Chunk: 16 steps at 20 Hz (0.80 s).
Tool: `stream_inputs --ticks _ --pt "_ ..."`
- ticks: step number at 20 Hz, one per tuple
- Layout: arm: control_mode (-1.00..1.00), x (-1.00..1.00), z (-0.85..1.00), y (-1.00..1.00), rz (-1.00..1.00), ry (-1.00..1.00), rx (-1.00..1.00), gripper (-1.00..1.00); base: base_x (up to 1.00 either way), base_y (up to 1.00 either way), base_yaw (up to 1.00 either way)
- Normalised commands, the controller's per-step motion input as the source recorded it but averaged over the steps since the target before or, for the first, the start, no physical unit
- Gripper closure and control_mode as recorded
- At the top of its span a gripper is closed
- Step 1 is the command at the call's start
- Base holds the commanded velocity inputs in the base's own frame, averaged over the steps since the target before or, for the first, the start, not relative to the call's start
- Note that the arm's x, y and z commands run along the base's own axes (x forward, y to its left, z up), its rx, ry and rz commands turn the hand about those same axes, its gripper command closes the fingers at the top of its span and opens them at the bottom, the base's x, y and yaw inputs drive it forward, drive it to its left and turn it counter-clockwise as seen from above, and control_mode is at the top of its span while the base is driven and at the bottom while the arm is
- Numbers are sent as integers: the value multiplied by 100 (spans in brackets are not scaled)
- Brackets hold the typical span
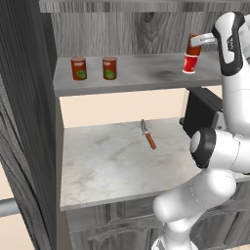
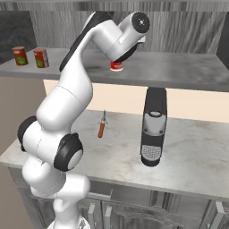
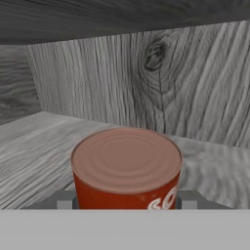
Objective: Stack two cans on top of the other two cans in the cabinet.
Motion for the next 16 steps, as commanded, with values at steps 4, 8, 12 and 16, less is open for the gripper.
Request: stream_inputs --ticks 4,8,12,16 --pt "-100 0 0 0 0 0 0 100 0 0 0" --pt "-100 0 0 0 0 0 0 100 0 0 0" --pt "-100 0 0 0 0 0 0 100 0 0 0" --pt "-100 0 -1 0 0 0 0 100 0 0 0"
